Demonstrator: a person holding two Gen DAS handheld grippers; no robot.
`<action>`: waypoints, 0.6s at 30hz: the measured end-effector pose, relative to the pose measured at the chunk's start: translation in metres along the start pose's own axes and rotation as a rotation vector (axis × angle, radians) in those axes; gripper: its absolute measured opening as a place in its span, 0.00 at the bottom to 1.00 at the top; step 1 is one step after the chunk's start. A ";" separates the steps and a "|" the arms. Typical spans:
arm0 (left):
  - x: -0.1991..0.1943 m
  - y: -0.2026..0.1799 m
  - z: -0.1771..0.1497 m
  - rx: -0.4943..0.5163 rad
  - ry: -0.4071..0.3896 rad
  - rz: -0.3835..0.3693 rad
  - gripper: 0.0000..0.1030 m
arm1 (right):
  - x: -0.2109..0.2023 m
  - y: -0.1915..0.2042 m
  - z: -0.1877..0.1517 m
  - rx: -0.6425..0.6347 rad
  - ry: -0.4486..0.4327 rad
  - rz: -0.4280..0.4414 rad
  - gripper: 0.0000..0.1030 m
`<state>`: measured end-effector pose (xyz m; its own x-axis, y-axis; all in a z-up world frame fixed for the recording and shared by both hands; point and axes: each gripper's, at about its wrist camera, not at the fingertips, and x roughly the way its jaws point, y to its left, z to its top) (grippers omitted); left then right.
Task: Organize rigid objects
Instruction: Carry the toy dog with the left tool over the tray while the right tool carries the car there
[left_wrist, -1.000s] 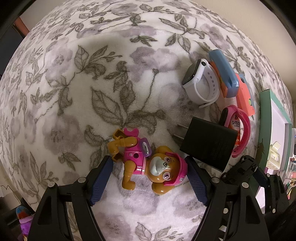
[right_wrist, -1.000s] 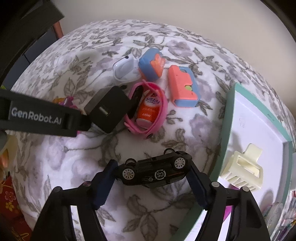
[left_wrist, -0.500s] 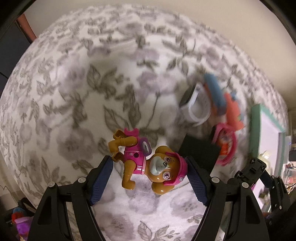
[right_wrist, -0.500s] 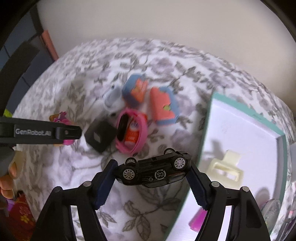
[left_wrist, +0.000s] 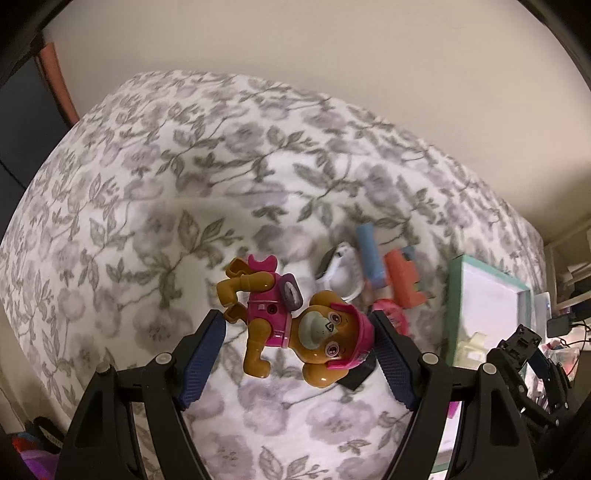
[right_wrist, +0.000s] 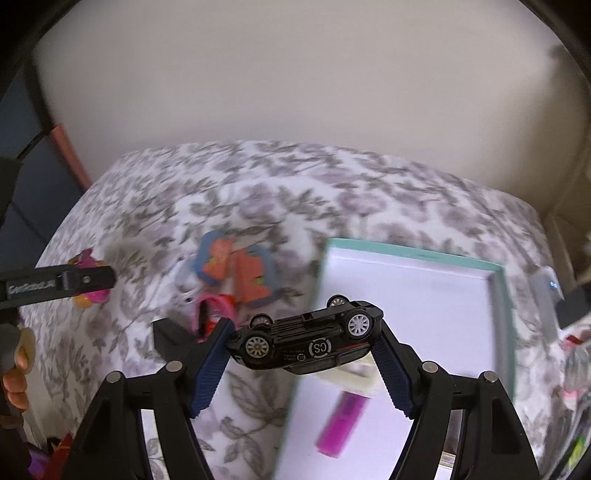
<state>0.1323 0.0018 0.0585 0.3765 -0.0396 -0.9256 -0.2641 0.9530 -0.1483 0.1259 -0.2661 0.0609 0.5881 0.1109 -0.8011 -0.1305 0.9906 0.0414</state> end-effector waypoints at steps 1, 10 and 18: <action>-0.002 -0.006 0.001 0.012 -0.006 -0.002 0.78 | -0.002 -0.006 0.000 0.015 0.003 -0.010 0.74; -0.006 -0.078 0.000 0.175 -0.023 -0.010 0.78 | -0.012 -0.071 -0.001 0.137 0.031 -0.144 0.74; 0.016 -0.150 -0.015 0.330 0.012 -0.020 0.78 | -0.006 -0.110 -0.004 0.205 0.066 -0.189 0.74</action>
<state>0.1647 -0.1464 0.0605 0.3679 -0.0605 -0.9279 0.0460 0.9978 -0.0469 0.1338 -0.3762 0.0593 0.5323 -0.0756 -0.8432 0.1440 0.9896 0.0022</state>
